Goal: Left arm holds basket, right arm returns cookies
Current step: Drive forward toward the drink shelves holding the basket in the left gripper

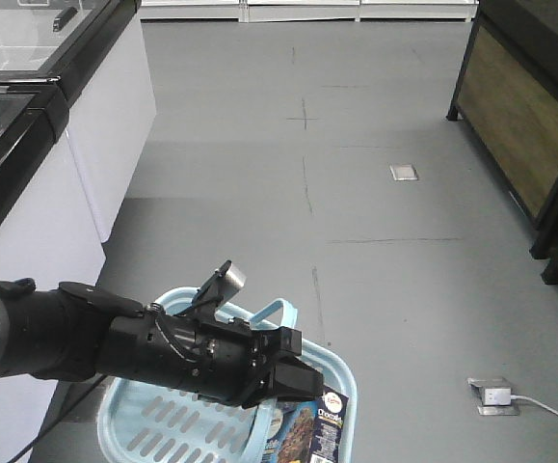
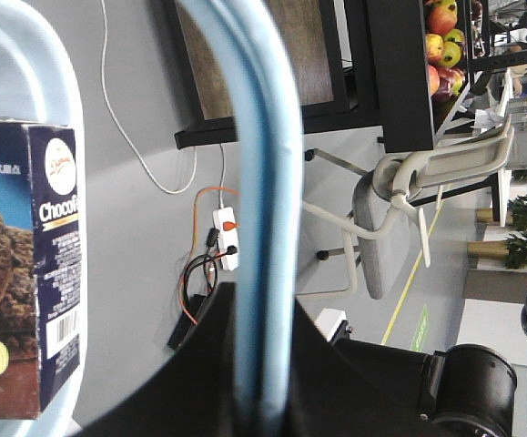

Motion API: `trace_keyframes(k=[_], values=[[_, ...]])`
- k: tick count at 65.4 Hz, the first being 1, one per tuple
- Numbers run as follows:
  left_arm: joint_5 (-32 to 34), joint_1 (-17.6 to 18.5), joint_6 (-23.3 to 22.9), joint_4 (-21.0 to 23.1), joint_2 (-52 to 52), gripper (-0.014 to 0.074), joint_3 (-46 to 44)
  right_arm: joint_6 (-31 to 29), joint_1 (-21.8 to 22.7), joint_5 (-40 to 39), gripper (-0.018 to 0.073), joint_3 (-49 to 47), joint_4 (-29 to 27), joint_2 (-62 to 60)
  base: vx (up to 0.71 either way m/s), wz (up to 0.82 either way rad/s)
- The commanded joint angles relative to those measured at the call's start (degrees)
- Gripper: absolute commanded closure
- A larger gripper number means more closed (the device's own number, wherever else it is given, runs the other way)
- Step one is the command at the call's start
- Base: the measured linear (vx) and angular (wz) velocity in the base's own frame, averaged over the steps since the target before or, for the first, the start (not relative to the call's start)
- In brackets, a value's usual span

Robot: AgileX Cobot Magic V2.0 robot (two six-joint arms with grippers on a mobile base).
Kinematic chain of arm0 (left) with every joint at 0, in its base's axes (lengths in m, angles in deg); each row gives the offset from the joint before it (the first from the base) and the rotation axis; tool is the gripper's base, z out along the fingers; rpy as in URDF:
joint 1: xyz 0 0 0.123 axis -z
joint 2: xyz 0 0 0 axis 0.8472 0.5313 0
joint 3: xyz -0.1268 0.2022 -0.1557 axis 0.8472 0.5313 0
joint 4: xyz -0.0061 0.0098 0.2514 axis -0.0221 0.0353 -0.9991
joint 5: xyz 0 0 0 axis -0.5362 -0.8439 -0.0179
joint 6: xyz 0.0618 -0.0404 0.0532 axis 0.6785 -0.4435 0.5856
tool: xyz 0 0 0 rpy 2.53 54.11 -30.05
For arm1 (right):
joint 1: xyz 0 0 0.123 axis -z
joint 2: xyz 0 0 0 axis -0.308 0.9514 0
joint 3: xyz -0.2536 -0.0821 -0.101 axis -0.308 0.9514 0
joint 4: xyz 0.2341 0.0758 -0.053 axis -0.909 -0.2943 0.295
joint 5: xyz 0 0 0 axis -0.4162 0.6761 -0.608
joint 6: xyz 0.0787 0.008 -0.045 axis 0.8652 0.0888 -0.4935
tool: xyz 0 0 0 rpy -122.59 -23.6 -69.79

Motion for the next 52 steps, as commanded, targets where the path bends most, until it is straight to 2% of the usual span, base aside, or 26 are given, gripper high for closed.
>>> trace_keyframes(k=[1, 52], values=[[-3.3, 0.3, 0.6, 3.0, -2.5, 0.0603, -1.3, -0.1, 0.1, -4.4, 0.0568, 0.0, 0.6, -0.6, 0.1, -0.02], [-3.3, 0.3, 0.6, 3.0, -2.5, 0.0603, -1.3, -0.1, 0.1, -4.4, 0.0568, 0.0, 0.6, -0.6, 0.15, -0.02]])
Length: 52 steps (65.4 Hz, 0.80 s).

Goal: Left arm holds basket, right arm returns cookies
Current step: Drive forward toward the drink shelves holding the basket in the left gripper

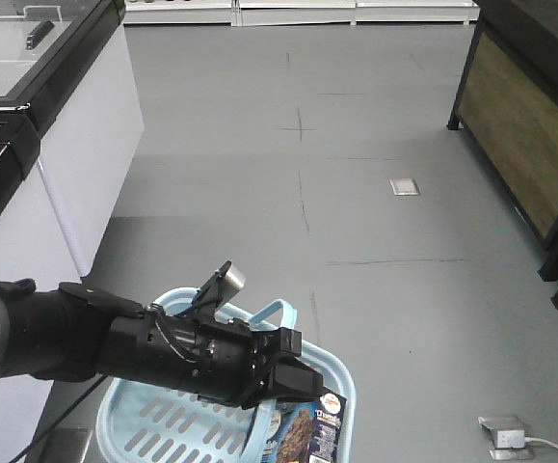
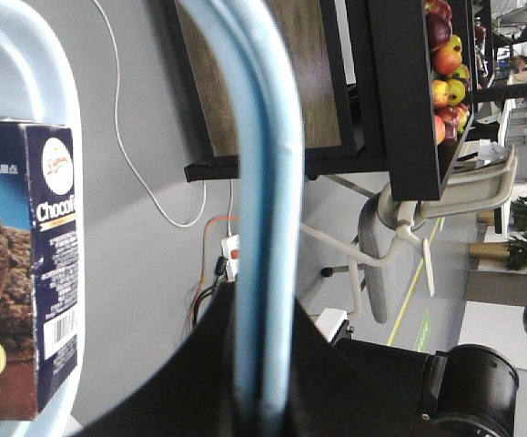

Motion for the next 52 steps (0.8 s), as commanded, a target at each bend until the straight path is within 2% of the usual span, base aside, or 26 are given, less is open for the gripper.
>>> trace_keyframes(k=[1, 52], values=[[-3.3, 0.3, 0.6, 3.0, -2.6, 0.0603, -1.4, -0.1, 0.1, -4.4, 0.0568, 0.0, 0.6, -0.6, 0.23, 0.02], [-3.3, 0.3, 0.6, 3.0, -2.6, 0.0603, -1.4, -0.1, 0.1, -4.4, 0.0568, 0.0, 0.6, -0.6, 0.27, -0.03]])
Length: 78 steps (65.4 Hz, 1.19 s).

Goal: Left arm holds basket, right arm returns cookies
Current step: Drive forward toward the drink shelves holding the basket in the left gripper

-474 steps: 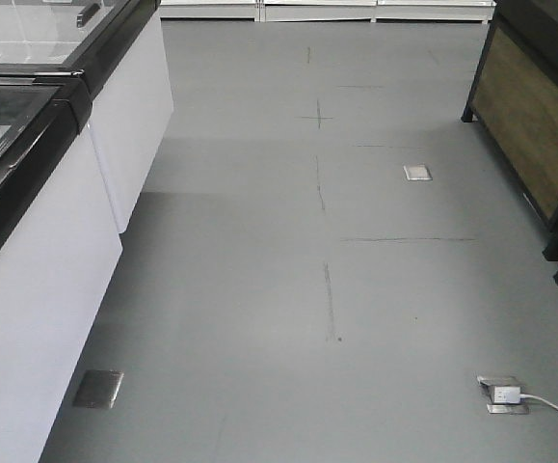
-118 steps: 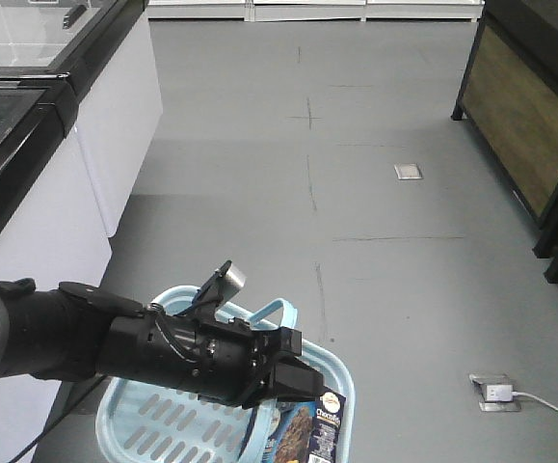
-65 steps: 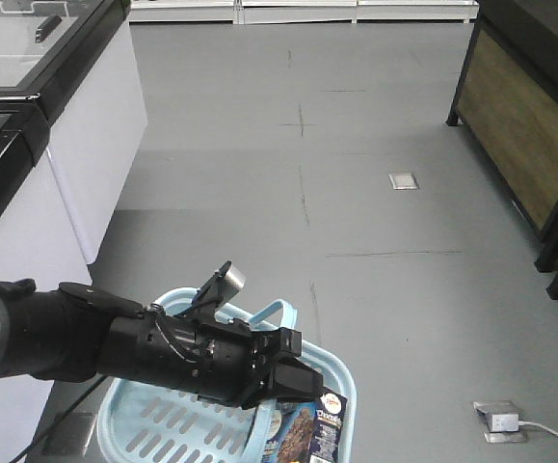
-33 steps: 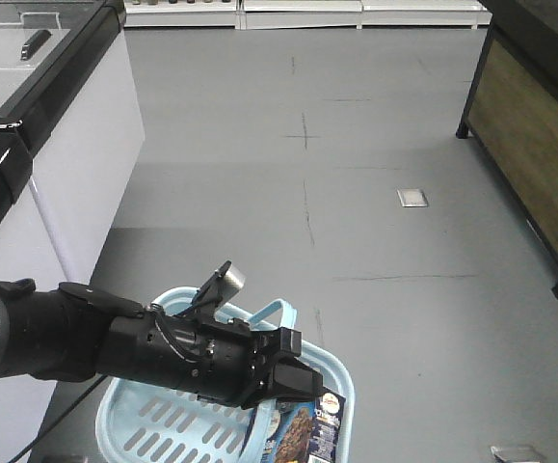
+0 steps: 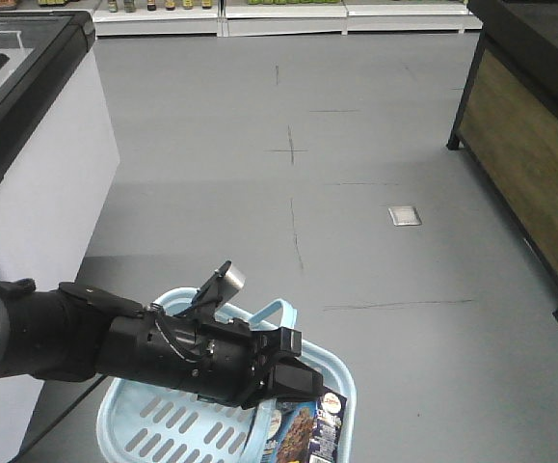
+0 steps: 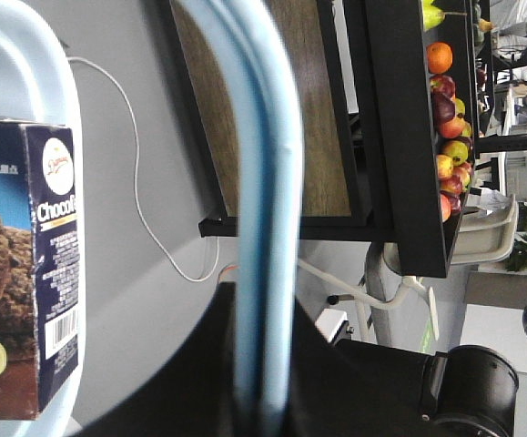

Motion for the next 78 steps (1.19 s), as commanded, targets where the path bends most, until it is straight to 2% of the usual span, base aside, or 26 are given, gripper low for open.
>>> trace_keyframes(k=[1, 78], values=[[-3.3, 0.3, 0.6, 3.0, -2.6, 0.0603, -1.4, -0.1, 0.1, -4.4, 0.0568, 0.0, 0.6, -0.6, 0.28, -0.09], [-3.3, 0.3, 0.6, 3.0, -2.6, 0.0603, -1.4, -0.1, 0.1, -4.4, 0.0568, 0.0, 0.6, -0.6, 0.3, 0.04]])
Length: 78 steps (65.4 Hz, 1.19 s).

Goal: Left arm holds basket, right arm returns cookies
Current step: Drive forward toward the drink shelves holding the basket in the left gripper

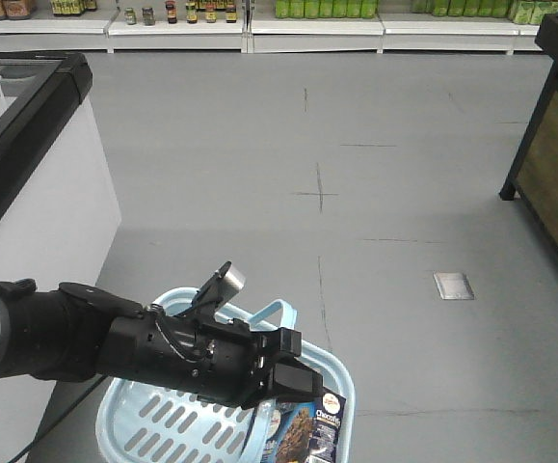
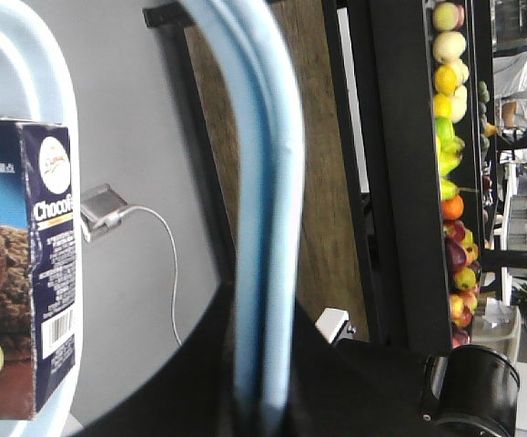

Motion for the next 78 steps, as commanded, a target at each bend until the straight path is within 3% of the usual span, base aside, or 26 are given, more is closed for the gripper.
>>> trace_keyframes(k=[1, 78], values=[[-3.3, 0.3, 0.5, 3.0, -2.7, 0.0603, -1.4, -0.1, 0.1, -4.4, 0.0568, 0.0, 0.6, -0.6, 0.33, 0.08], [-3.3, 0.3, 0.5, 3.0, -2.7, 0.0603, -1.4, -0.1, 0.1, -4.4, 0.0568, 0.0, 0.6, -0.6, 0.36, -0.02]])
